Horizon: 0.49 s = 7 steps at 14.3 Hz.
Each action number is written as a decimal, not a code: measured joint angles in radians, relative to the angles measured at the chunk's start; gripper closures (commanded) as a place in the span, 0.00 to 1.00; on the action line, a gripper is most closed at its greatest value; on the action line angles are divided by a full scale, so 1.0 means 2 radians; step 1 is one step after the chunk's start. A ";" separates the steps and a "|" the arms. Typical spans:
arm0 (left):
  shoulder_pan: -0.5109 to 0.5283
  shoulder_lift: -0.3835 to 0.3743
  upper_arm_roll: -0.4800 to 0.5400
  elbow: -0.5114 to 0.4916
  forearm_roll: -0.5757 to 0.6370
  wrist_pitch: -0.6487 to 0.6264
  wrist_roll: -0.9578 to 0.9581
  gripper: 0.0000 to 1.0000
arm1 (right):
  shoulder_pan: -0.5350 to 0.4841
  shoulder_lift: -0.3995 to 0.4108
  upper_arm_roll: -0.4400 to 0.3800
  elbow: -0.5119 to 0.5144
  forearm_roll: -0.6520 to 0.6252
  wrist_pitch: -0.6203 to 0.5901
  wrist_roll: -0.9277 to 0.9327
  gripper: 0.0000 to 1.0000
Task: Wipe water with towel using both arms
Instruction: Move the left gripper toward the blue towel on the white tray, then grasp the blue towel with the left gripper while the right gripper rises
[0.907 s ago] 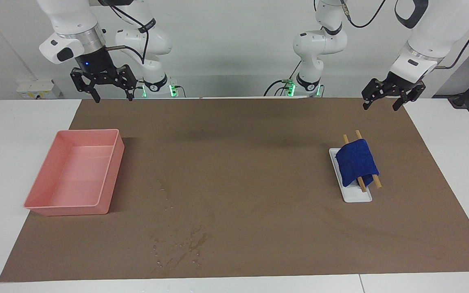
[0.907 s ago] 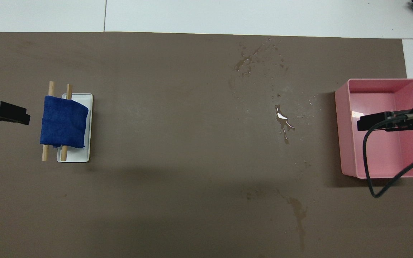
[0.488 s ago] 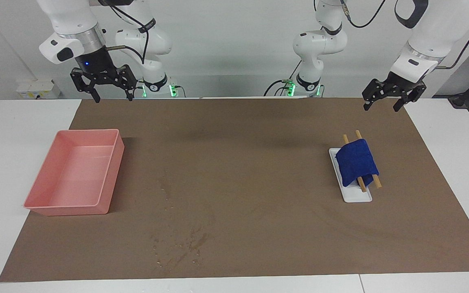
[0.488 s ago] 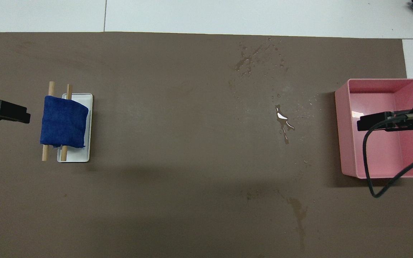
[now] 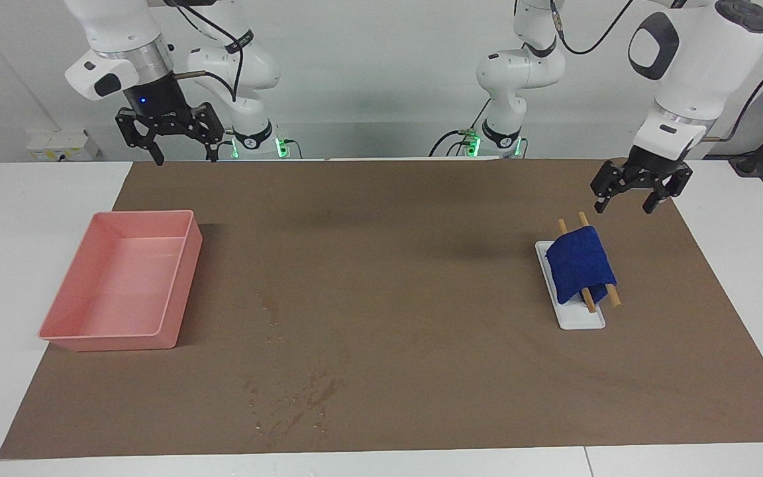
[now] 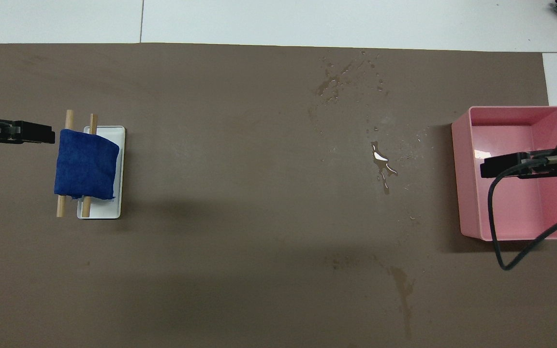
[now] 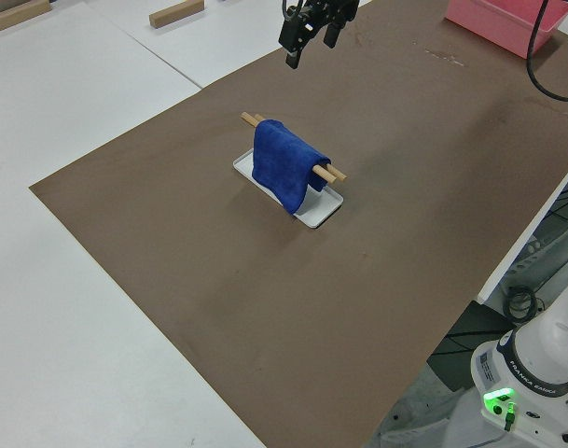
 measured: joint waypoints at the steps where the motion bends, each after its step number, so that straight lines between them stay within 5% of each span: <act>1: 0.003 0.001 0.001 -0.016 0.000 0.025 0.000 0.00 | 0.000 -0.001 0.001 -0.003 0.000 0.001 0.000 0.00; 7: 0.012 0.034 0.001 -0.118 0.000 0.181 0.000 0.02 | -0.001 -0.017 -0.001 -0.058 0.000 0.064 -0.035 0.00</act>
